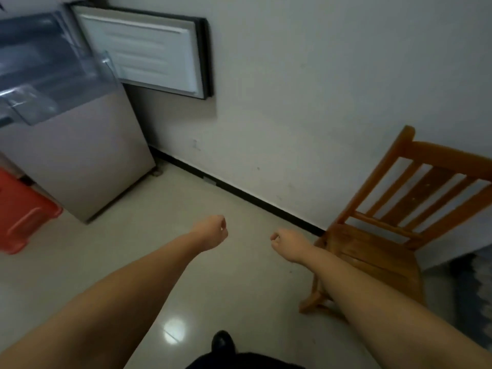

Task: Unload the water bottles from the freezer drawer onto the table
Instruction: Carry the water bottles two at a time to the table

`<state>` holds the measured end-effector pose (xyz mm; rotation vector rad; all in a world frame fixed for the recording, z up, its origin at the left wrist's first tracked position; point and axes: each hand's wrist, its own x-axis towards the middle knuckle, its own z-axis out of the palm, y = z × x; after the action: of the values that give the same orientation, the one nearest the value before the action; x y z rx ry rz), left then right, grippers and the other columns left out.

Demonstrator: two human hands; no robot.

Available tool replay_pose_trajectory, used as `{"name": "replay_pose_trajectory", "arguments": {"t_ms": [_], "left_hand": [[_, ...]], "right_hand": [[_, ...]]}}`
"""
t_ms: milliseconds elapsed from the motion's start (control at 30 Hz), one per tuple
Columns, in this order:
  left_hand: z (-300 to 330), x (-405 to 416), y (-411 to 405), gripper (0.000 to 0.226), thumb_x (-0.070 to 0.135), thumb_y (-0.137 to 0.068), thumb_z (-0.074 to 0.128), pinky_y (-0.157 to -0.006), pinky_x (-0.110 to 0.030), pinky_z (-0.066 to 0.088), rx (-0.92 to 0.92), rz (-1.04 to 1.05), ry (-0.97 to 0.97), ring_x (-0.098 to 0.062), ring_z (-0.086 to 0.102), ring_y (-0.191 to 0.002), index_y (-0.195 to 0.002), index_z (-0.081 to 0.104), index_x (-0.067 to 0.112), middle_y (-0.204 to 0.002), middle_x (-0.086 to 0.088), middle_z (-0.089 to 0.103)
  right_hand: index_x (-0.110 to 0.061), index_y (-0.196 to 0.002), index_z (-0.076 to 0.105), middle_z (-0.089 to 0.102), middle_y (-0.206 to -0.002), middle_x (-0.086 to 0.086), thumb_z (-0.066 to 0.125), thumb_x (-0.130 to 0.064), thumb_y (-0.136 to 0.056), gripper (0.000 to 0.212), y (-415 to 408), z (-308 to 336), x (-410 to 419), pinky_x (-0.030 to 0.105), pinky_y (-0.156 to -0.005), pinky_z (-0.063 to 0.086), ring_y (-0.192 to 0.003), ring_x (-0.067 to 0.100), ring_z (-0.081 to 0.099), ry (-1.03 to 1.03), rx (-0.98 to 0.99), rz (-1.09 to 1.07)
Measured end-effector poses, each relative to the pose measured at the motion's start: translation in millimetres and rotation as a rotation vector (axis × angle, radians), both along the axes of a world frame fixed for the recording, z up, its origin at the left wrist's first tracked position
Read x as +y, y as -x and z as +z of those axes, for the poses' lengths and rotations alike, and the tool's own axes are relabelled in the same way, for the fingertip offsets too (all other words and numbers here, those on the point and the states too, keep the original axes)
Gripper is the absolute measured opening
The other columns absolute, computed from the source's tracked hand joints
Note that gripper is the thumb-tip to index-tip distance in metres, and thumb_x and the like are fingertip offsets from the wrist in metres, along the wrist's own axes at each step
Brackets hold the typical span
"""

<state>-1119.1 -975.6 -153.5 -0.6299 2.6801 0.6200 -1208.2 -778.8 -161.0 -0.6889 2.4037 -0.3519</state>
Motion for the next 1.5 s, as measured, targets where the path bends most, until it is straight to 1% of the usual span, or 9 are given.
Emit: {"name": "replay_pose_trajectory", "arguments": {"t_ms": [133, 267, 433, 600, 800, 933, 1033, 1233, 1500], "left_hand": [[-1.8, -66.0, -7.7, 0.028, 0.024, -0.096, 0.044, -0.091, -0.032, 0.045, -0.002, 0.121, -0.039, -0.03, 0.058, -0.11, -0.116, 0.058, 0.009, -0.119, -0.013, 0.062], [-4.5, -114.8, -20.6, 0.027, 0.021, -0.096, 0.043, -0.089, -0.03, 0.045, 0.029, 0.25, -0.094, -0.029, 0.059, -0.106, -0.112, 0.06, 0.008, -0.116, -0.011, 0.064], [-14.5, -182.3, -31.5, 0.029, 0.021, -0.096, 0.041, -0.087, -0.034, 0.046, 0.044, 0.41, -0.139, -0.028, 0.06, -0.103, -0.114, 0.059, 0.007, -0.115, -0.012, 0.063], [-22.4, -257.7, -6.6, 0.025, 0.02, -0.095, 0.042, -0.08, -0.032, 0.045, 0.038, 0.523, -0.102, -0.027, 0.059, -0.094, -0.105, 0.061, 0.008, -0.107, -0.012, 0.065], [-3.0, -360.7, 53.3, 0.022, 0.021, -0.093, 0.047, -0.083, -0.032, 0.048, 0.066, 0.591, -0.06, -0.029, 0.061, -0.095, -0.103, 0.063, 0.009, -0.106, -0.012, 0.067], [17.6, -430.5, 82.2, 0.025, 0.021, -0.093, 0.046, -0.085, -0.032, 0.048, 0.147, 0.647, -0.021, -0.029, 0.061, -0.101, -0.104, 0.064, 0.007, -0.109, -0.012, 0.067], [23.3, -470.5, 91.6, 0.023, 0.022, -0.092, 0.048, -0.086, -0.034, 0.05, 0.168, 0.682, -0.027, -0.03, 0.061, -0.1, -0.102, 0.064, 0.009, -0.109, -0.012, 0.067], [32.8, -551.2, 107.2, 0.022, 0.021, -0.091, 0.05, -0.086, -0.032, 0.048, 0.208, 0.697, -0.004, -0.029, 0.062, -0.103, -0.103, 0.065, 0.01, -0.11, -0.012, 0.068], [79.6, -720.3, 120.9, 0.024, 0.02, -0.093, 0.049, -0.088, -0.034, 0.049, 0.314, 0.624, 0.067, -0.03, 0.061, -0.105, -0.108, 0.065, 0.01, -0.111, -0.012, 0.067]], "right_hand": [[-0.005, -0.117, 0.065, 0.063, -0.123, 0.015, 0.044, -0.018, -0.095, 0.033, 15.8, 9.1, -77.9, 0.038, -0.097, 0.047, -0.113, 0.031, 0.058, -0.018, 0.026, 0.135], [0.005, -0.111, 0.065, 0.064, -0.115, 0.023, 0.043, -0.012, -0.094, 0.032, 25.6, 12.9, -152.1, 0.039, -0.094, 0.048, -0.108, 0.036, 0.058, -0.044, 0.022, 0.289], [-0.018, -0.058, 0.043, 0.043, -0.063, 0.0, 0.042, -0.009, -0.092, 0.035, 40.6, 2.1, -245.8, 0.03, -0.059, 0.032, -0.077, 0.02, 0.041, -0.066, 0.039, 0.484], [-0.022, -0.054, 0.028, 0.027, -0.058, -0.003, 0.041, -0.008, -0.092, 0.042, 71.4, -9.7, -338.5, 0.023, -0.047, 0.017, -0.054, 0.015, 0.028, -0.056, 0.018, 0.616], [-0.012, -0.059, 0.033, 0.038, -0.063, 0.008, 0.04, -0.009, -0.093, 0.035, 134.5, 0.3, -458.8, 0.03, -0.063, 0.028, -0.071, 0.024, 0.041, 0.009, 0.036, 0.633], [-0.008, -0.07, 0.042, 0.053, -0.086, 0.02, 0.04, -0.014, -0.096, 0.027, 170.2, 24.1, -537.2, 0.033, -0.07, 0.037, -0.081, 0.029, 0.05, 0.063, 0.053, 0.651], [-0.018, -0.065, 0.037, 0.051, -0.089, 0.013, 0.042, -0.016, -0.096, 0.032, 181.8, 31.0, -583.4, 0.027, -0.07, 0.033, -0.082, 0.022, 0.045, 0.092, 0.065, 0.695], [-0.014, -0.094, 0.061, 0.066, -0.103, 0.01, 0.044, -0.017, -0.094, 0.017, 191.3, 33.9, -681.6, 0.03, -0.078, 0.045, -0.094, 0.028, 0.059, 0.169, 0.019, 0.717], [-0.004, -0.113, 0.062, 0.065, -0.114, 0.014, 0.047, -0.018, -0.096, 0.027, 184.5, 70.8, -852.4, 0.037, -0.092, 0.047, -0.106, 0.029, 0.059, 0.348, 0.058, 0.693]]}}
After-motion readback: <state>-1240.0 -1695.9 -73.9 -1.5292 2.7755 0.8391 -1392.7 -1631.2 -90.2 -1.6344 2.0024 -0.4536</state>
